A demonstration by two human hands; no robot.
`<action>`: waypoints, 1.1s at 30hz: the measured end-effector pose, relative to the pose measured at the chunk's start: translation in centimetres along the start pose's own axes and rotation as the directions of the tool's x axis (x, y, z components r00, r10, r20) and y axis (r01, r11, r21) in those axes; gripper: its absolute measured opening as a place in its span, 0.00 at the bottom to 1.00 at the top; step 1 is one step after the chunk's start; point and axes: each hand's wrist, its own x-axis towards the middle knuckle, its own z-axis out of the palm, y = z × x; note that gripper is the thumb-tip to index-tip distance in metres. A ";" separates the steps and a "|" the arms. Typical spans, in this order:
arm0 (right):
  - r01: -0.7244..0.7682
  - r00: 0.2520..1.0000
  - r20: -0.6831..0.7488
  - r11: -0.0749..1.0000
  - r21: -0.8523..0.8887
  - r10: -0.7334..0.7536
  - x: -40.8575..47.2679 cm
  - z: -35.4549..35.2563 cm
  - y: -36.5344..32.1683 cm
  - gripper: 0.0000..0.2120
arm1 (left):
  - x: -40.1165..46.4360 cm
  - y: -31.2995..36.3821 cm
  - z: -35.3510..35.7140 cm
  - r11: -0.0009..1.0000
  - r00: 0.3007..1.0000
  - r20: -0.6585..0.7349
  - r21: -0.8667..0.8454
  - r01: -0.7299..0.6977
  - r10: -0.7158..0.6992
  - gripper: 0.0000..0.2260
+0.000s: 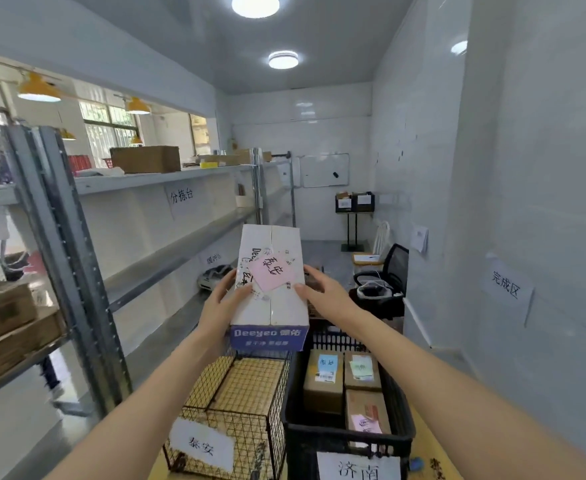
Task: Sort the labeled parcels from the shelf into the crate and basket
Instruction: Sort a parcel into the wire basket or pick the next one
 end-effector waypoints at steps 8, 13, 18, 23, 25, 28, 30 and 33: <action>-0.080 0.994 0.066 0.983 -0.163 0.092 10.4 1.0 8.7 0.30 | 11.3 -6.2 -1.9 0.996 0.994 -0.072 0.015 0.087 -0.086 0.22; -0.123 0.985 0.084 0.948 -0.293 0.153 17.2 3.6 14.3 0.29 | 19.6 -12.0 -5.3 0.983 0.982 -0.067 0.027 0.179 -0.177 0.26; -0.205 0.966 0.055 0.875 -0.439 0.254 23.9 8.3 22.4 0.29 | 28.3 -19.8 -9.8 0.951 0.954 -0.060 0.087 0.297 -0.292 0.29; -0.301 0.929 -0.012 0.741 -0.600 0.369 28.4 13.0 31.2 0.31 | 35.1 -28.5 -13.3 0.902 0.911 -0.009 0.138 0.409 -0.412 0.29; -0.310 0.925 -0.038 0.693 -0.651 0.378 29.1 14.5 34.0 0.34 | 36.8 -31.8 -13.9 0.888 0.896 0.020 0.146 0.436 -0.443 0.29; -0.290 0.939 -0.081 0.642 -0.710 0.335 30.2 15.9 37.4 0.37 | 39.2 -36.4 -14.0 0.857 0.865 0.062 0.185 0.480 -0.498 0.30; -0.298 0.941 -0.114 0.618 -0.728 0.320 30.9 16.4 39.1 0.38 | 40.4 -39.1 -13.3 0.826 0.829 0.068 0.161 0.540 -0.555 0.30; -0.294 0.943 -0.130 0.587 -0.754 0.305 31.7 16.8 40.6 0.39 | 42.0 -42.6 -11.9 0.797 0.795 0.076 0.130 0.590 -0.601 0.29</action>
